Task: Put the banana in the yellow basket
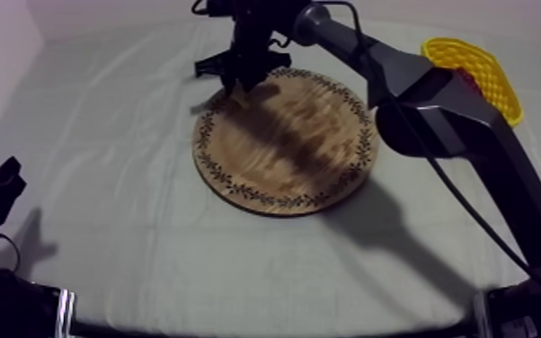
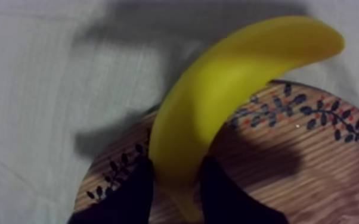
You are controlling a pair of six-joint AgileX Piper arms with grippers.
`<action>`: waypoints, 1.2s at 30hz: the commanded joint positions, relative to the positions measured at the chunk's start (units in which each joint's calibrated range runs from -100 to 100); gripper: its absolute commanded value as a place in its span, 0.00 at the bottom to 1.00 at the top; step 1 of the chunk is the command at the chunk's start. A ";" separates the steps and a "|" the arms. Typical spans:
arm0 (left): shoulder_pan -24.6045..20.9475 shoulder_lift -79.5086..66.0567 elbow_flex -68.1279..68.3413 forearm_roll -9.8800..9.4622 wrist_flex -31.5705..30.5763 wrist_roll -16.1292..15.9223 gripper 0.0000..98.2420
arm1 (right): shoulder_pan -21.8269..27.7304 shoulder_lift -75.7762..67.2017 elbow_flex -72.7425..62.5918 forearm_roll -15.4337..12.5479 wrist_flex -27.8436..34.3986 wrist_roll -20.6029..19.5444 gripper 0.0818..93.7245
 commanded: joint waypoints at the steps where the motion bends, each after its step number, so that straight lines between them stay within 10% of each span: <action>1: -0.02 0.00 0.00 -0.02 0.03 -0.01 0.00 | 0.26 -0.47 1.99 0.37 0.15 0.32 0.20; 36: -0.02 0.00 0.00 -0.02 0.03 -0.01 0.00 | 8.38 -70.19 83.70 5.73 -19.14 8.16 0.20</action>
